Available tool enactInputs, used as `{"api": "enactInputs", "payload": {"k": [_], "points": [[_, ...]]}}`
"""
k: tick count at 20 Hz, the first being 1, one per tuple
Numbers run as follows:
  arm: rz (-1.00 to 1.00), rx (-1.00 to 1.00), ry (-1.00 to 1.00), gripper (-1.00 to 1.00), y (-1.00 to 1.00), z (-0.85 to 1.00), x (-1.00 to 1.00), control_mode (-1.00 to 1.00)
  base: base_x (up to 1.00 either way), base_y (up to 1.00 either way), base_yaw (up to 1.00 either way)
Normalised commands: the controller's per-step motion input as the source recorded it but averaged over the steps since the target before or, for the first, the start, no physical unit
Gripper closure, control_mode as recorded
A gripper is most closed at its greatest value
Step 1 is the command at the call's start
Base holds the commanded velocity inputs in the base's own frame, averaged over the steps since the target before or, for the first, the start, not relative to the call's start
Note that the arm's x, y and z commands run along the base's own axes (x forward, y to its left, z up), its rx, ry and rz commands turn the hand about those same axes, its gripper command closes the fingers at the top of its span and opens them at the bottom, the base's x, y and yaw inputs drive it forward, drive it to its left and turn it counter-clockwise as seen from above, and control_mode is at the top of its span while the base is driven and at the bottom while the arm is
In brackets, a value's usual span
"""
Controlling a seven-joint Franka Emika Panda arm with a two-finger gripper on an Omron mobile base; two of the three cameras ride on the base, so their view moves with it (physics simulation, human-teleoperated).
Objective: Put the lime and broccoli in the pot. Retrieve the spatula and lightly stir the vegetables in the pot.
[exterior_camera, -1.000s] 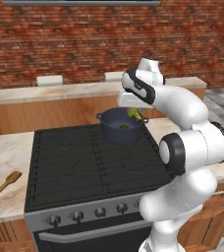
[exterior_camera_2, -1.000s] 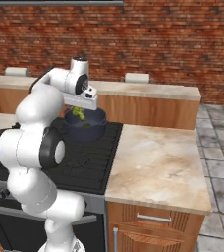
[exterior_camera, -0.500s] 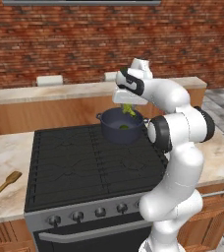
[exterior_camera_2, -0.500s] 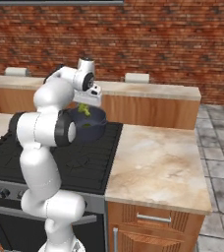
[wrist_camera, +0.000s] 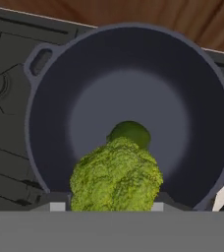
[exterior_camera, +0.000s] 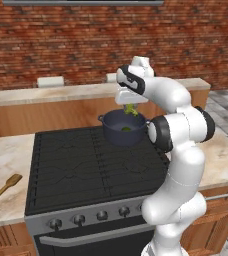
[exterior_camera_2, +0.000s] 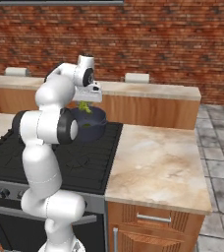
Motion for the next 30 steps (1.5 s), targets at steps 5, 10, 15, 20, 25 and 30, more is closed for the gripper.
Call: {"api": "enactInputs", "payload": {"k": [5,10,15,20,25,30], "points": [[0.27,-0.14,0.0,1.0,0.0,-0.49,0.04,-1.0,0.0,0.0,0.0],[0.22,-0.03,-0.03,1.0,0.0,-0.41,0.15,-1.0,0.0,0.0,0.0],[0.05,0.0,0.0,1.0,0.01,-0.43,0.26,-1.0,0.0,0.0,0.0],[0.0,0.0,0.0,1.0,0.12,-0.36,0.43,-1.0,0.0,0.0,0.0],[0.0,0.0,0.04,1.0,0.18,0.0,0.57,-1.0,0.0,0.0,0.0],[0.0,0.0,0.01,1.0,0.05,0.0,0.24,-1.0,0.0,0.0,0.0]]}}
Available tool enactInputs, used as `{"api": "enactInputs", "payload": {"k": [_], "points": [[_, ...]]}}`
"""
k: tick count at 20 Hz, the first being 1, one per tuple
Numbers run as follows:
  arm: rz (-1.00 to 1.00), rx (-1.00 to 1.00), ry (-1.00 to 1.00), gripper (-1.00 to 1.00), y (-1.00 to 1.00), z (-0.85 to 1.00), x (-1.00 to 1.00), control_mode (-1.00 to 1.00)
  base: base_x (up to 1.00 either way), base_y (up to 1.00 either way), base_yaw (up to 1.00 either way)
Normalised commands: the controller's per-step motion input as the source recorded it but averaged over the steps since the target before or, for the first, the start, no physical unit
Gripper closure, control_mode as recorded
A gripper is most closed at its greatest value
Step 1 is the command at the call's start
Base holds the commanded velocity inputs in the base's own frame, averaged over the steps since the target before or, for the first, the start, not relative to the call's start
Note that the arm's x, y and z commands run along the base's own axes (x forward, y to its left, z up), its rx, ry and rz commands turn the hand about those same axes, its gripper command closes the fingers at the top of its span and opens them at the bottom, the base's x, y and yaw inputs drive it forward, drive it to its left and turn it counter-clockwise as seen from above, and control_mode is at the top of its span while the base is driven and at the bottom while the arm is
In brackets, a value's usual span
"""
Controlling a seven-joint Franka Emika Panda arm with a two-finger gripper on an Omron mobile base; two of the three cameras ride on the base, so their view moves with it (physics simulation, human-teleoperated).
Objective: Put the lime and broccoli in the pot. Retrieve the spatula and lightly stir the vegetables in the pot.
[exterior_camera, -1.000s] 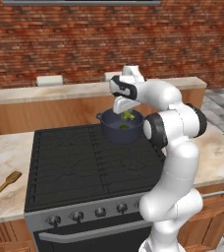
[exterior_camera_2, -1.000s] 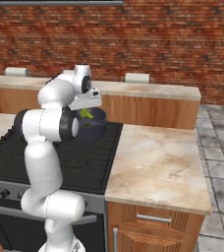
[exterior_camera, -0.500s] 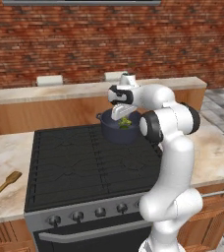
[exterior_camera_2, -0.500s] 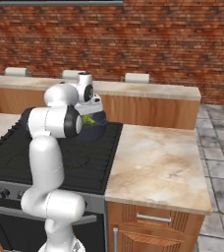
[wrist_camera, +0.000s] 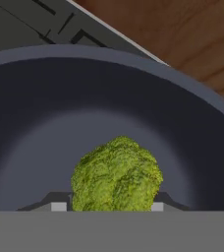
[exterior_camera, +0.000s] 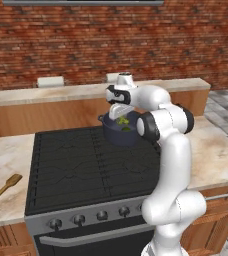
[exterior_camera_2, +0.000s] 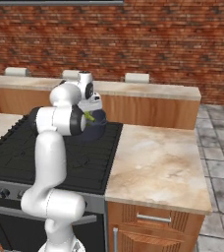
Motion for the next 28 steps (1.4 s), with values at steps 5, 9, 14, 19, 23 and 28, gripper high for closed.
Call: {"api": "enactInputs", "payload": {"k": [5,9,14,19,23,28], "points": [[0.0,0.0,0.0,1.0,0.0,0.0,0.0,-1.0,0.0,0.0,0.0],[0.0,0.0,0.0,-1.0,0.0,0.0,0.0,-1.0,0.0,0.0,0.0],[0.0,0.0,0.04,-1.0,0.0,0.0,-0.01,-1.0,0.0,0.0,0.0],[0.0,0.0,0.09,-1.0,0.0,0.06,-0.16,-1.0,0.0,0.0,0.0],[0.0,0.0,0.0,-1.0,-0.01,0.38,-0.59,-1.0,0.0,0.0,0.0],[0.0,0.0,-0.01,-1.0,-0.22,0.19,-0.96,-1.0,0.0,0.0,0.0]]}}
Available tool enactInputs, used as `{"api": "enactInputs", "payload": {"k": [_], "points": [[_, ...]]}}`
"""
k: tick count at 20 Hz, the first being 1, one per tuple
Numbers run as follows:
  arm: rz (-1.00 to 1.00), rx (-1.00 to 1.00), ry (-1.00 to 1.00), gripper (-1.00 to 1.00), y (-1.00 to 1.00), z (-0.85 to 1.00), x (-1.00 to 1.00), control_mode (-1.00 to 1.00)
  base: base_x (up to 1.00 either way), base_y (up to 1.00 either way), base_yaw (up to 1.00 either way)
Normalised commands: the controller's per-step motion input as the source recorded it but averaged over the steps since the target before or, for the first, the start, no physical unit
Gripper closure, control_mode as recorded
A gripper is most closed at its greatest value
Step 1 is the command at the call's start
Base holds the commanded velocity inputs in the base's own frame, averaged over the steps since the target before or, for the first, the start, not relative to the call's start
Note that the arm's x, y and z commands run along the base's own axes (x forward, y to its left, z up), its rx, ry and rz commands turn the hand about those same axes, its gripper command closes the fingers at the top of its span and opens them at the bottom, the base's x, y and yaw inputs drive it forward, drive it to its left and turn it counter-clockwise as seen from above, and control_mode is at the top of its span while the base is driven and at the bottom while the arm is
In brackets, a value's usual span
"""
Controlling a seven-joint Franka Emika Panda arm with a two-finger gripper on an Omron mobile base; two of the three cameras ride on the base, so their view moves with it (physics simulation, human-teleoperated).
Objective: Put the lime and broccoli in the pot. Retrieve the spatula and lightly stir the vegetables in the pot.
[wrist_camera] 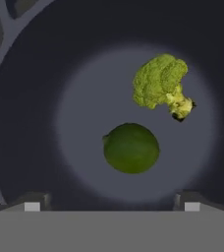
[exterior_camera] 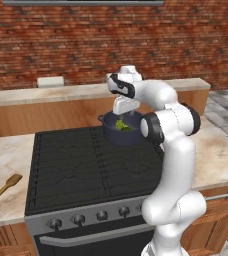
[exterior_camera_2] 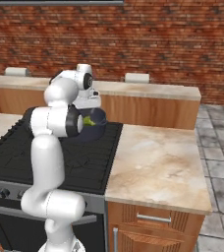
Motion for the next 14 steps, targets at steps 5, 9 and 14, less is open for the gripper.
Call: {"api": "enactInputs", "payload": {"k": [5,9,14], "points": [[0.0,0.01,-0.09,-1.0,-0.35,0.0,-1.0,-1.0,0.0,0.0,0.0],[0.0,0.0,-0.18,-1.0,-0.29,0.06,-1.0,-1.0,0.0,0.0,0.0],[0.0,0.0,-0.28,-1.0,0.01,0.29,-1.0,-1.0,0.0,0.0,0.0]]}}
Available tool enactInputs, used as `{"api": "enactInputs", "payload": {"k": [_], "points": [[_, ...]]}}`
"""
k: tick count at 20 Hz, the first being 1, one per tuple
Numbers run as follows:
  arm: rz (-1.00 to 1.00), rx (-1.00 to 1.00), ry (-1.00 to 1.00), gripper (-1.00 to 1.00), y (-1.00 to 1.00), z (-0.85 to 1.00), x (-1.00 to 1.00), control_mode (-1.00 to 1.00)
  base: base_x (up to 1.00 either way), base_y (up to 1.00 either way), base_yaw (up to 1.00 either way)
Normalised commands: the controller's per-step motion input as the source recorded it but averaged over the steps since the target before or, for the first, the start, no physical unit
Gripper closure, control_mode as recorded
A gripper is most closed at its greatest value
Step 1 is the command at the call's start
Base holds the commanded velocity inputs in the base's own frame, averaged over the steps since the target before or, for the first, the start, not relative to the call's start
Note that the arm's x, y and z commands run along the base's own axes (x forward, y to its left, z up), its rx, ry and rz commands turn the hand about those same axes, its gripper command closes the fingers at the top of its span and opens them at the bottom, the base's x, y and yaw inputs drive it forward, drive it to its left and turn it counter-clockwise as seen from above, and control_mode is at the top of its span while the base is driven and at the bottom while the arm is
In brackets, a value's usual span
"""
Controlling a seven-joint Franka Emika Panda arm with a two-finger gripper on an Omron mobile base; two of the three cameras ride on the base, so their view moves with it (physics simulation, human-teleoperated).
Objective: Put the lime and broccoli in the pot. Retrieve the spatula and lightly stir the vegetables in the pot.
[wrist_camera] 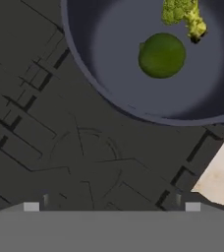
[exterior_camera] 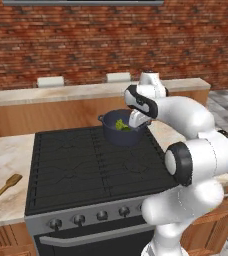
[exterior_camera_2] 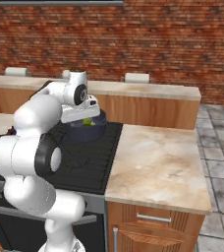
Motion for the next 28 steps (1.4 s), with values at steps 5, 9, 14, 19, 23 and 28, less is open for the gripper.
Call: {"api": "enactInputs", "payload": {"k": [5,9,14,19,23,28], "points": [[0.0,0.0,-0.22,-1.0,0.04,0.4,-0.95,-1.0,0.0,0.0,0.0],[-0.08,0.0,-0.06,-1.0,0.0,0.38,-0.76,-1.0,0.0,0.0,0.0],[-0.36,0.06,0.09,-1.0,-0.14,0.49,-0.22,-1.0,0.0,0.0,0.0],[-0.45,0.06,0.25,-1.0,-0.23,0.37,-0.33,-1.0,0.0,0.0,0.0],[-0.28,0.02,0.23,-1.0,-0.17,0.19,-0.47,-1.0,0.0,0.0,0.0],[0.0,0.0,-0.01,-1.0,0.0,0.0,-0.07,-1.0,0.0,0.0,0.0]]}}
